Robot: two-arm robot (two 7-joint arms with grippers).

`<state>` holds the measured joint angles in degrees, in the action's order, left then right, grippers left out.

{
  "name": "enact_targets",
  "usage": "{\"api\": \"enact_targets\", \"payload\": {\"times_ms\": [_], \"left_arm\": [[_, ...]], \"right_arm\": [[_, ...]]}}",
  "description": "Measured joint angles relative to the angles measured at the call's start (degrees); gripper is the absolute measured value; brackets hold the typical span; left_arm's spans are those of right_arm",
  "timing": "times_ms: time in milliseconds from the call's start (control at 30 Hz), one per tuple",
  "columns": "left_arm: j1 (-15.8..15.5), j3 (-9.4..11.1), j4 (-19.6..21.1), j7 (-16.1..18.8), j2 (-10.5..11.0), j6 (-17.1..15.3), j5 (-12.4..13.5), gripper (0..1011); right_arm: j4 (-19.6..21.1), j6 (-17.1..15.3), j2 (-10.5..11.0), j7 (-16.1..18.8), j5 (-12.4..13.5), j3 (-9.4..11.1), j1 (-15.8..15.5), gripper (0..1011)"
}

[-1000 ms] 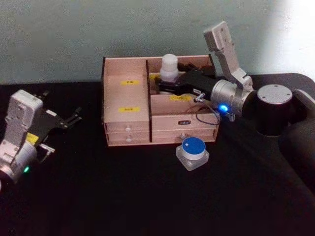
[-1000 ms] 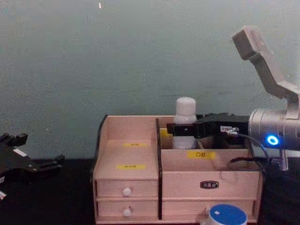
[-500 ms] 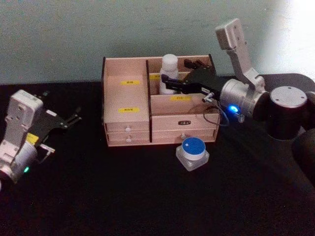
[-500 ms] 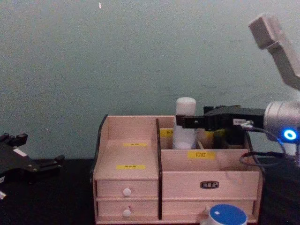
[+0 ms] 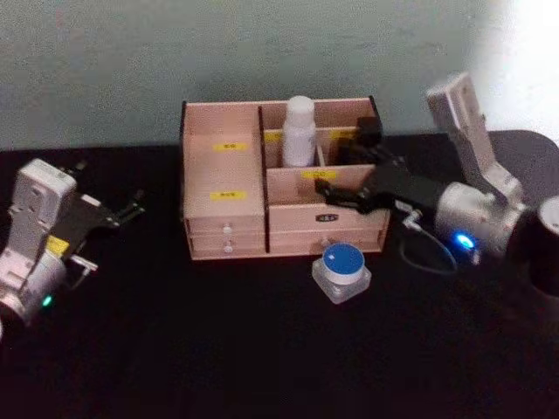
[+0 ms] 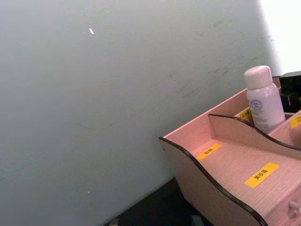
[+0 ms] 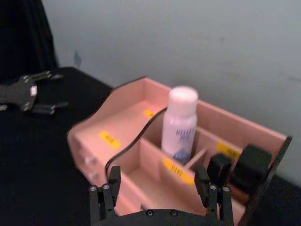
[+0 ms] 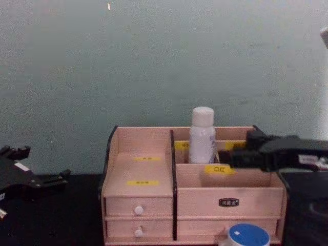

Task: Pick up the facial cleanser and watermelon frost from the table and place them into the tiered storage box.

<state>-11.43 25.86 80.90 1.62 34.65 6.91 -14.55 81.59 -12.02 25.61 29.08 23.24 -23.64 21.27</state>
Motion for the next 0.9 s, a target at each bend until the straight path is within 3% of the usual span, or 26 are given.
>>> {"api": "enact_targets", "payload": {"times_ms": [300, 467, 900], "left_arm": [[0.0, 0.0, 0.0, 0.0, 0.0, 0.0, 0.0, 1001], [0.0, 0.0, 0.0, 0.0, 0.0, 0.0, 0.0, 1001], [0.0, 0.0, 0.0, 0.0, 0.0, 0.0, 0.0, 1001]], "right_arm": [[4.6, 0.1, 5.1, 1.2, 1.3, -0.6, -5.7, 1000], [5.8, 0.4, 6.9, 1.5, 1.7, -0.9, -7.9, 1000], [6.8, 0.0, 9.3, 1.0, 1.0, -2.3, -10.2, 1000]]}}
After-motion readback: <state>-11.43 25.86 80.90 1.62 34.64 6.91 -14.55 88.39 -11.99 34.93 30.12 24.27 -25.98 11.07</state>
